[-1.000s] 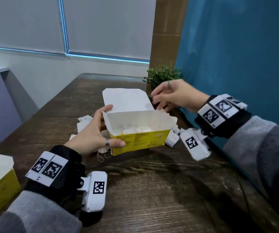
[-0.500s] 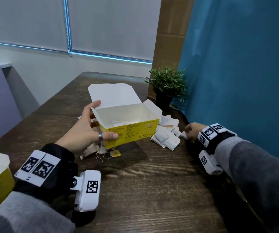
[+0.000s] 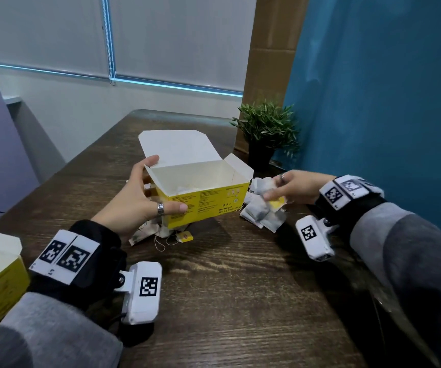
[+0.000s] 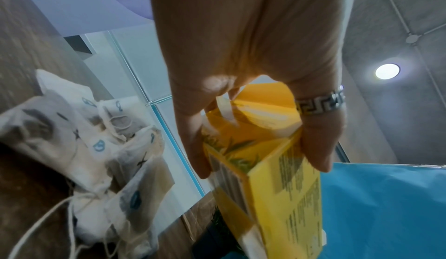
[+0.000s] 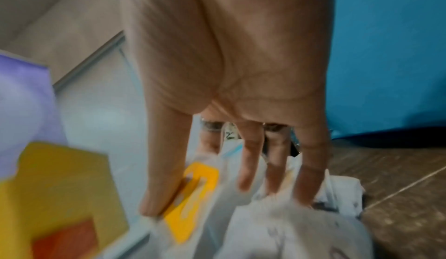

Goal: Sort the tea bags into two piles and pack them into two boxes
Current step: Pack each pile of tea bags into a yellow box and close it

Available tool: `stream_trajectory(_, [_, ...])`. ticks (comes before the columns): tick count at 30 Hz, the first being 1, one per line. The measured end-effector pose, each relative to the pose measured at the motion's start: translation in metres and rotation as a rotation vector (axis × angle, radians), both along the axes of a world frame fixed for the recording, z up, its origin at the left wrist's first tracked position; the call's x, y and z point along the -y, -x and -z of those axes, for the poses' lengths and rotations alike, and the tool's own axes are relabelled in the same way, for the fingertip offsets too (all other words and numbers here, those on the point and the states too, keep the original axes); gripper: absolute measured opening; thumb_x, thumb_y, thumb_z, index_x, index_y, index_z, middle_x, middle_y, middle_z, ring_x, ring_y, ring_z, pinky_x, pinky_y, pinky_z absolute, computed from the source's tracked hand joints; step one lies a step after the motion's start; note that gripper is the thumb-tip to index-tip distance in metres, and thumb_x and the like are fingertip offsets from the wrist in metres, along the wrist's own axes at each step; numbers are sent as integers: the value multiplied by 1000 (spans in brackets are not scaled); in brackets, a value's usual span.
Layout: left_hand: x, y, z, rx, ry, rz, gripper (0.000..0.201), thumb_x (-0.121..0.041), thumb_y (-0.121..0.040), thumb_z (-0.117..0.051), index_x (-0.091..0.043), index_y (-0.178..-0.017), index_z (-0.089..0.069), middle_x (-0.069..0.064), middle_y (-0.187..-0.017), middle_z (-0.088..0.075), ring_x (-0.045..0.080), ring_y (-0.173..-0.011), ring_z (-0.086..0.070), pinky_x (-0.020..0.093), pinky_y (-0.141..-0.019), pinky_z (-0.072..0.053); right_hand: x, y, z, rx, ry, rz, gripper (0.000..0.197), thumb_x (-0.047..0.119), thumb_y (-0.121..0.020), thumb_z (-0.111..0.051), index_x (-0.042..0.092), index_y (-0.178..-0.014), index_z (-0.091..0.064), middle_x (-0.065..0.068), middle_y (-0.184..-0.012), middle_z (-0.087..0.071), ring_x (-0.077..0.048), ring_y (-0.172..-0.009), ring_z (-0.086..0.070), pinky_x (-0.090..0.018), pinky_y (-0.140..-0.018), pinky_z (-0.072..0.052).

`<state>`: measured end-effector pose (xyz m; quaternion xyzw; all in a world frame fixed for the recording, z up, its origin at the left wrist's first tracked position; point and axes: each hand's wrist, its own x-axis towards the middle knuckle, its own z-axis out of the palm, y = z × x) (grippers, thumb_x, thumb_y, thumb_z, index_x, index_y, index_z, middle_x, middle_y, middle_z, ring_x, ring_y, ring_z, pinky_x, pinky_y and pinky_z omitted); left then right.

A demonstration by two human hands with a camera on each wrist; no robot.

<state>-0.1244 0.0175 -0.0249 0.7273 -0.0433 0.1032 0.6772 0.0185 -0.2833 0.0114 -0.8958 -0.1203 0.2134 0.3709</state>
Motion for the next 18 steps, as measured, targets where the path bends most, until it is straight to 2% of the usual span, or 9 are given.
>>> stream_trajectory(3, [-2, 2, 0, 1, 22, 21, 123, -14, -45, -91, -30, -144, -20, -2, -139, -38, -14, -76, -64, 10, -59, -53, -23, 6, 13, 87, 345, -81, 26, 29, -73, -79, 21, -76, -54, 7, -72, -54, -9, -68, -49, -19, -57, -43])
stream_trajectory(6, [-4, 3, -2, 7, 37, 39, 134, -24, -31, -93, -33, -143, -21, -5, -137, -39, -16, -75, -63, 13, -62, -55, -32, 6, 27, 176, 374, -53, 32, 19, -73, -80, 24, -89, -54, 7, -82, -50, -7, -70, -47, -12, -45, -41])
stream_trajectory(8, [-4, 4, -2, -3, 29, 47, 139, -29, -24, -94, -35, -142, -21, -6, -137, -40, -13, -79, -64, 15, -64, -55, -33, 7, 34, 222, 378, -28, 51, 20, -70, -82, 23, -113, -53, 6, -87, -51, -10, -77, -50, -15, -58, -44])
stream_trajectory(9, [-3, 3, -2, -3, 21, 39, 134, -24, -30, -94, -35, -142, -21, -5, -138, -39, -10, -81, -64, 15, -65, -55, -34, 9, 36, 235, 404, -24, 57, 22, -70, -82, 21, -119, -53, 3, -92, -52, -12, -84, -51, -20, -67, -43])
stream_trajectory(10, [-3, 3, -2, -4, 11, 28, 128, -17, -37, -93, -34, -142, -21, -4, -140, -38, -9, -83, -63, 15, -65, -55, -34, 11, 37, 244, 427, -26, 57, 24, -70, -81, 20, -120, -54, 2, -96, -53, -13, -89, -51, -22, -71, -42])
stream_trajectory(11, [-2, 3, -3, -5, 6, 23, 124, -12, -42, -90, -33, -142, -21, -4, -141, -38, -9, -83, -62, 15, -65, -55, -34, 11, 38, 251, 438, -29, 52, 24, -70, -81, 19, -116, -57, 2, -96, -53, -14, -90, -51, -23, -69, -41])
stream_trajectory(13, [-2, 3, -3, -5, 1, 20, 123, -16, -41, -88, -34, -142, -21, -4, -140, -39, -8, -90, -60, 16, -66, -54, -33, 11, 41, 282, 443, -54, 41, 24, -69, -82, 21, -102, -57, 3, -91, -52, -15, -88, -49, -24, -65, -40])
stream_trajectory(16, [-4, 5, -3, -6, 8, 27, 131, -31, -27, -87, -36, -141, -22, -5, -139, -39, 0, -104, -52, 19, -70, -53, -30, 12, 43, 292, 443, -117, 38, 27, -67, -82, 25, -90, -52, 2, -101, -53, -15, -90, -49, -28, -76, -41])
stream_trajectory(18, [-4, 6, -5, -8, 11, 48, 145, -39, -13, -91, -37, -141, -22, -7, -136, -40, -2, -96, -58, 18, -67, -55, -28, 15, 44, 289, 430, -151, 36, 30, -67, -82, 30, -82, -49, 4, -96, -54, -13, -82, -49, -26, -69, -39])
